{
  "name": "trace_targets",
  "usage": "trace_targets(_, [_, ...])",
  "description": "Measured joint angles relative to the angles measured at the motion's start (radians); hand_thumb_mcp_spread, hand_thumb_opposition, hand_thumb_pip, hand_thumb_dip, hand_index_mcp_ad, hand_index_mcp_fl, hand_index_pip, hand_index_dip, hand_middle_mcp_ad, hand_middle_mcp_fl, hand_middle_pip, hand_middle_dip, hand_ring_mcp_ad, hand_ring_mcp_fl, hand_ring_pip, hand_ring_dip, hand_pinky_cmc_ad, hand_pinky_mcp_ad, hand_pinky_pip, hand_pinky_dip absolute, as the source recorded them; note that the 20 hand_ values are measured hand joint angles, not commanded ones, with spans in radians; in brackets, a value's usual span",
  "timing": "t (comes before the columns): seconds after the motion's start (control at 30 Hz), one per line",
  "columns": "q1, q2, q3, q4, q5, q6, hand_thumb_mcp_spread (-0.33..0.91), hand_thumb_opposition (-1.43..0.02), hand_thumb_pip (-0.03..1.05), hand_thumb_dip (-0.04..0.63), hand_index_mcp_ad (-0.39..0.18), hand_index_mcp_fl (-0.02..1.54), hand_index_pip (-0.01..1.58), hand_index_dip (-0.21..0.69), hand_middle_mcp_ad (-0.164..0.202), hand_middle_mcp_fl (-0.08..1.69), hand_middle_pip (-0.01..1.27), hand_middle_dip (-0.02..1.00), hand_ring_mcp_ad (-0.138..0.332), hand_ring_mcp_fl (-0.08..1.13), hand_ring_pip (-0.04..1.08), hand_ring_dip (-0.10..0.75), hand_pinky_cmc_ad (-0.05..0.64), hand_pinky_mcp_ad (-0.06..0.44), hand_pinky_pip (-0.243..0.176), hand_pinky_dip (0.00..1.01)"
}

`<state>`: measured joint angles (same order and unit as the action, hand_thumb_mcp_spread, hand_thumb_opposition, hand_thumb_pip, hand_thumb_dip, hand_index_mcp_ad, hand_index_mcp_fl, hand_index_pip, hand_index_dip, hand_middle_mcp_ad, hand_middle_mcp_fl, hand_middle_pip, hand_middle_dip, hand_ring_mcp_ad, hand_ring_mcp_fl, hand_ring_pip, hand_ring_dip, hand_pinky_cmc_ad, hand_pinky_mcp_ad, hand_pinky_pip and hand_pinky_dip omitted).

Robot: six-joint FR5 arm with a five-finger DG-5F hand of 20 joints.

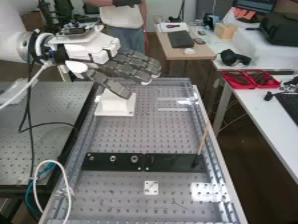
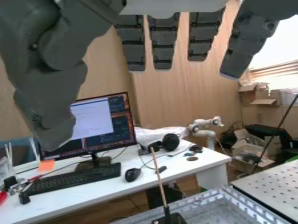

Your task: Grab the bearing and place it in the white container

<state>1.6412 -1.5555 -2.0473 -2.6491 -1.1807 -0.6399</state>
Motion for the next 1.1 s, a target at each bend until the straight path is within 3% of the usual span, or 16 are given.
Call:
trace_targets(0.63, [-0.038,-0.177,-0.051,0.138,0.139,0.079,0.34,-0.8,0.58,0.188,-0.045,0.02,1.23,0.052,0.086,0.0,0.14,0.17,0.173,0.0,0.08,0.077,0.363,0.305,-0.093,0.37])
trace_targets(0.7, [-0.038,-0.192,-0.059,0.165,0.16,0.079,0.35,-0.81,0.62,0.206,-0.051,0.02,1.26,0.068,0.086,0.0,0.14,0.17,0.173,0.0,0.08,0.077,0.367,0.309,-0.093,0.37])
trace_targets(1.1, [-0.027,-0.287,-0.095,0.313,0.215,0.042,0.35,-0.82,0.62,0.223,-0.056,0.02,1.43,0.112,0.087,-0.01,0.14,0.17,0.171,0.0,0.08,0.077,0.363,0.305,-0.093,0.36])
